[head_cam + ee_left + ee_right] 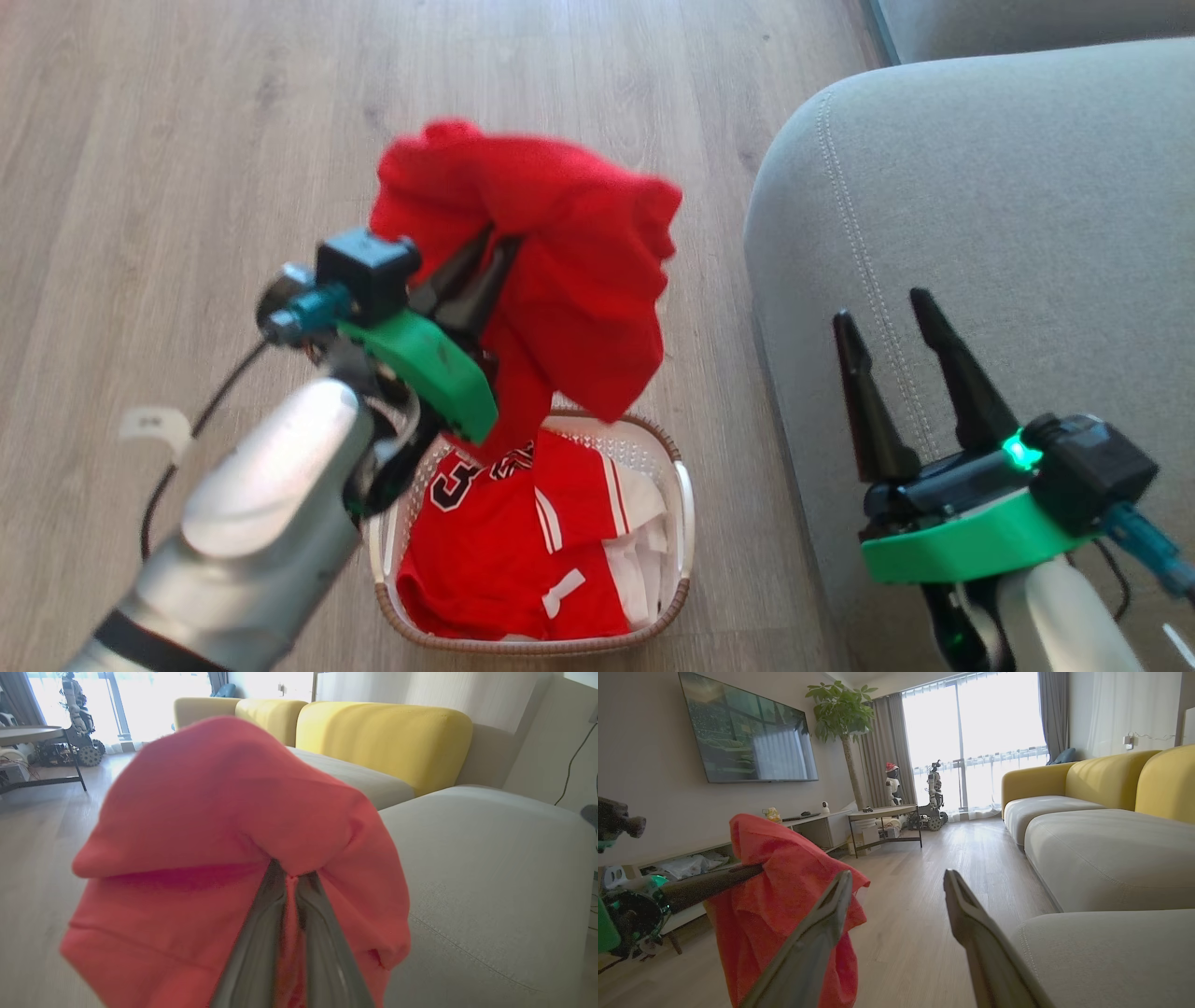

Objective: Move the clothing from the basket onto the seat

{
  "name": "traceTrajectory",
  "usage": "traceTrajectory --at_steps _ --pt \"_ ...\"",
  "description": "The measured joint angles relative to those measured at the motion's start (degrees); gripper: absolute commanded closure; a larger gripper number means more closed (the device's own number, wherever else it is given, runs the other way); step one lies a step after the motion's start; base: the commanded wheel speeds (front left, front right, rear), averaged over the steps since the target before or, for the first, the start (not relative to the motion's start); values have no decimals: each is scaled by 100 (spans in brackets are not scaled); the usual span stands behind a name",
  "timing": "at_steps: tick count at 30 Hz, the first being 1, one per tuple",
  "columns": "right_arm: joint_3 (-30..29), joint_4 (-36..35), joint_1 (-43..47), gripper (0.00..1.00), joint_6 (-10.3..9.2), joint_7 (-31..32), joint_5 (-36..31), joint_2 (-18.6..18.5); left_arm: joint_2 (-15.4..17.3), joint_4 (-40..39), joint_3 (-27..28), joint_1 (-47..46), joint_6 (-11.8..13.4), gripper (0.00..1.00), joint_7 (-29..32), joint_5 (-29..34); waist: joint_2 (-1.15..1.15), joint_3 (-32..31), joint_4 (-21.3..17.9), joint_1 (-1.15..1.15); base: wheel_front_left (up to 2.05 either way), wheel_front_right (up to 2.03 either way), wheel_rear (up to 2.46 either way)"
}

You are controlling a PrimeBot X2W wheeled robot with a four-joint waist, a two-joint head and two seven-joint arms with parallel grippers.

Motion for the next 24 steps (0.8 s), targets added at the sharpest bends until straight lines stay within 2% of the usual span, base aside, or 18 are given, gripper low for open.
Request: traceTrajectory --at_steps 5,16,24 --pt "300 130 53 0 0 0 44 -53 133 -490 67 -277 136 100 207 0 0 -47 19 0 0 0 0" --pt "956 638 29 0 0 0 337 -215 126 -920 27 -287 191 100 369 -59 0 -63 51 0 0 0 0" --pt "1359 1109 -591 0 0 1 642 -343 113 -1214 -148 -165 185 100 420 -75 0 -47 178 0 0 0 0"
